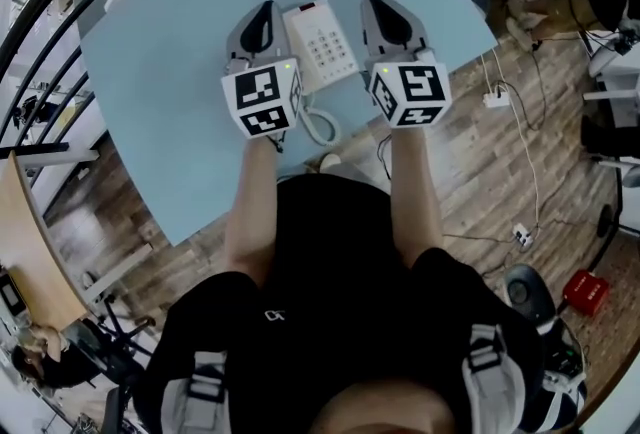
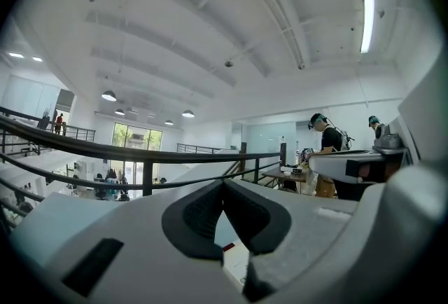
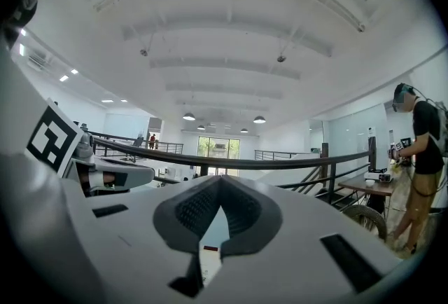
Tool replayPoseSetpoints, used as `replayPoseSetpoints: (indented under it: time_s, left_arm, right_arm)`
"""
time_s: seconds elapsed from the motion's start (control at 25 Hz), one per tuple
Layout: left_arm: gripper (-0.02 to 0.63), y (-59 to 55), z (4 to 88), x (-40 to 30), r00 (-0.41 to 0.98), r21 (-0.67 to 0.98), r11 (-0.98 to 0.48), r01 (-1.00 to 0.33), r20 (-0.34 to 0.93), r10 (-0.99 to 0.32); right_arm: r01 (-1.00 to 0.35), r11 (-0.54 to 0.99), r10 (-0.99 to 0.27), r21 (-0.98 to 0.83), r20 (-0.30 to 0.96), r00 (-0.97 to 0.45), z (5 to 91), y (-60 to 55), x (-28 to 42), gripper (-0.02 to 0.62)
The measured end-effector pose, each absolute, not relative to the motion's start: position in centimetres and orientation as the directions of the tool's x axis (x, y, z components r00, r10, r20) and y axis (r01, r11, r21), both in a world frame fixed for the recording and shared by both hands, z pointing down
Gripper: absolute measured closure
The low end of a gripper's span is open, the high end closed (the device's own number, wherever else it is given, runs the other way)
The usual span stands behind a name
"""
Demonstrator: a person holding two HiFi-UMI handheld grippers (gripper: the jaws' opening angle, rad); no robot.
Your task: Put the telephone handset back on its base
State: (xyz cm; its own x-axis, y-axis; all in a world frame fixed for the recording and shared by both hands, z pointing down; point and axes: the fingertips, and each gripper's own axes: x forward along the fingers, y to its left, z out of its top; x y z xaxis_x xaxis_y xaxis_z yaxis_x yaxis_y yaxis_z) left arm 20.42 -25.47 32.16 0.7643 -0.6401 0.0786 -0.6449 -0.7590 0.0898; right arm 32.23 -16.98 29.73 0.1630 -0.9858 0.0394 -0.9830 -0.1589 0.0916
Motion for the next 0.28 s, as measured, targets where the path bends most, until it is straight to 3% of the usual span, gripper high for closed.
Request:
replayPoseSetpoints:
  time_s: [0.28]
  left_arm:
    - [0.606,-25.4,33.7,21.5,0.771,0.104,-0.764,-0.637,0.103,-0.629]
  right_arm:
    - [-0.984,-0.142,-0.987,0.107,0.054,0.149,30.4,-17.0,32.4,0.600]
